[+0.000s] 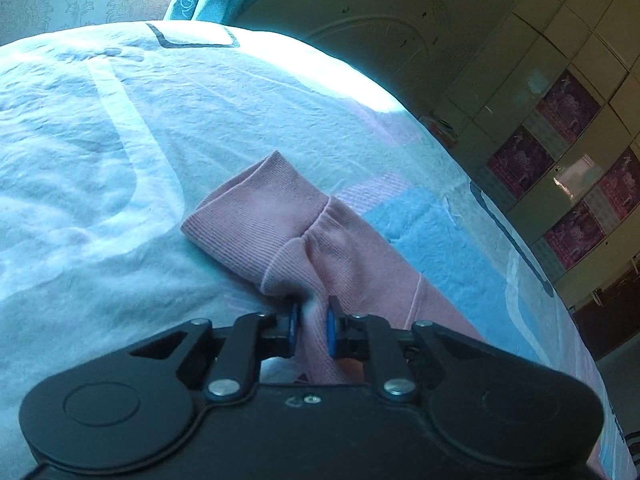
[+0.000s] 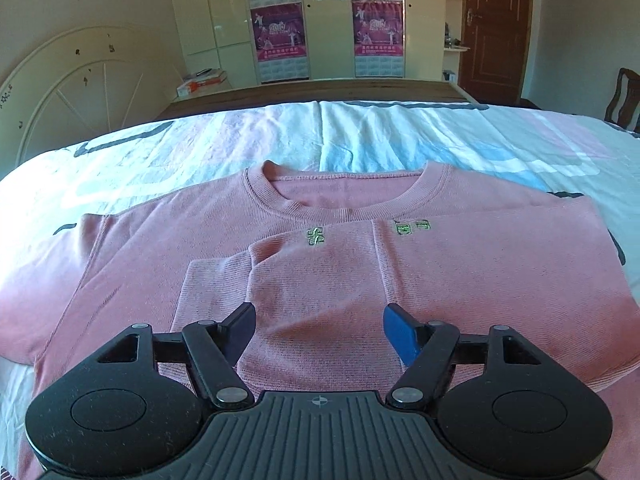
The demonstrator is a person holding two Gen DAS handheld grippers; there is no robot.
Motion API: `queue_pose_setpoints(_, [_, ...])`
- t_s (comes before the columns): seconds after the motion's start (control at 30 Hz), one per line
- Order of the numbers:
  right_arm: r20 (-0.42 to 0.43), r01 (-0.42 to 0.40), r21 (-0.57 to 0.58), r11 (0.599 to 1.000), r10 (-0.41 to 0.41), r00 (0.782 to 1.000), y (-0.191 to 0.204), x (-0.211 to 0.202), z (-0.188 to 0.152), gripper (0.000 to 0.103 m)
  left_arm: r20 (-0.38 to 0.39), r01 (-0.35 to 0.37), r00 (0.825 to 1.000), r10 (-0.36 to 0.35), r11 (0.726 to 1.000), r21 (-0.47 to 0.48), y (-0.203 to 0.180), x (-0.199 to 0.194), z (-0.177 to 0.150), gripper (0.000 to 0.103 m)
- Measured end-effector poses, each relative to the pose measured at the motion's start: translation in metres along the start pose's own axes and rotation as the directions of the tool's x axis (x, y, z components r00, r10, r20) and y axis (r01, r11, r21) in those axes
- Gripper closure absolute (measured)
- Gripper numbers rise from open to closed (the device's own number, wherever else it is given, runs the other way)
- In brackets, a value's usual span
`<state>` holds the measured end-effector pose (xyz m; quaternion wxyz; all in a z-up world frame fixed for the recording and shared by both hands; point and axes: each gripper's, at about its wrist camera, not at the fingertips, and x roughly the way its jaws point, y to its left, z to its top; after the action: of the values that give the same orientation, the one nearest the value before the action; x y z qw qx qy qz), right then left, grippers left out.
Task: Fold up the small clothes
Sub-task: 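Move the left gripper to the other sleeve cuff and close on it, then carry the cuff across the sweatshirt body with the left gripper and release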
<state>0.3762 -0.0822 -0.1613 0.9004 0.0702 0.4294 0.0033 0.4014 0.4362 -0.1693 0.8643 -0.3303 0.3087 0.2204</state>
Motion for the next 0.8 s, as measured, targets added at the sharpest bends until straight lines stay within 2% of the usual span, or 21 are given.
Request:
queue_pose_setpoints(0.1, [-0.015,0.020,-0.005,1.000,-0.020,1.000,0.003,0.005,-0.002,0.032,0.023,0.037,0.999,-0.037,0.999,0.020,-0.010,-0.011,0.001,0.095])
queue_pose_setpoints(0.17, [-0.071,0.026,-0.008,1.000,-0.026,0.997,0.002,0.016,-0.005,0.032,0.042,0.090,0.995,-0.092,0.994,0.066,-0.028,-0.023,0.002,0.096])
queue_pose_setpoints(0.2, [-0.068,0.026,-0.012,1.000,-0.027,0.997,0.001,0.017,-0.007,0.032,0.047,0.118,0.991,-0.122,0.989,0.090,-0.039,-0.029,0.001,0.096])
queue_pose_setpoints(0.27, [-0.065,0.023,-0.025,0.999,-0.024,0.998,0.002,0.016,-0.006,0.032,0.052,0.184,0.980,-0.194,0.970,0.156,-0.070,-0.043,-0.003,0.096])
queue_pose_setpoints(0.33, [-0.048,-0.002,-0.009,1.000,0.002,0.999,-0.001,0.011,-0.004,0.032,0.046,0.249,0.963,-0.266,0.941,0.231,-0.104,-0.058,-0.013,0.096])
queue_pose_setpoints(0.47, [-0.010,-0.048,0.029,0.998,0.049,0.999,-0.016,-0.003,-0.001,0.032,-0.063,0.424,0.900,-0.432,0.829,0.364,-0.187,-0.087,-0.058,0.096])
queue_pose_setpoints(0.6, [0.023,-0.069,0.058,0.996,0.068,0.997,-0.038,-0.021,0.001,0.032,-0.220,0.577,0.814,-0.537,0.702,0.418,-0.267,-0.099,-0.126,0.096])
queue_pose_setpoints(0.63, [0.031,-0.073,0.063,0.995,0.071,0.997,-0.046,-0.028,0.001,0.032,-0.260,0.606,0.793,-0.551,0.672,0.425,-0.285,-0.100,-0.148,0.096])
queue_pose_setpoints(0.73, [0.051,-0.058,0.074,0.996,0.054,0.997,-0.071,-0.043,0.001,0.032,-0.379,0.666,0.746,-0.547,0.589,0.458,-0.330,-0.094,-0.210,0.096])
queue_pose_setpoints(0.77, [0.057,-0.051,0.083,0.995,0.046,0.997,-0.081,-0.047,0.001,0.032,-0.430,0.681,0.732,-0.528,0.561,0.470,-0.342,-0.089,-0.232,0.096])
queue_pose_setpoints(0.8, [0.057,-0.046,0.093,0.995,0.041,0.998,-0.088,-0.050,0.000,0.032,-0.463,0.683,0.730,-0.502,0.538,0.494,-0.351,-0.085,-0.252,0.094])
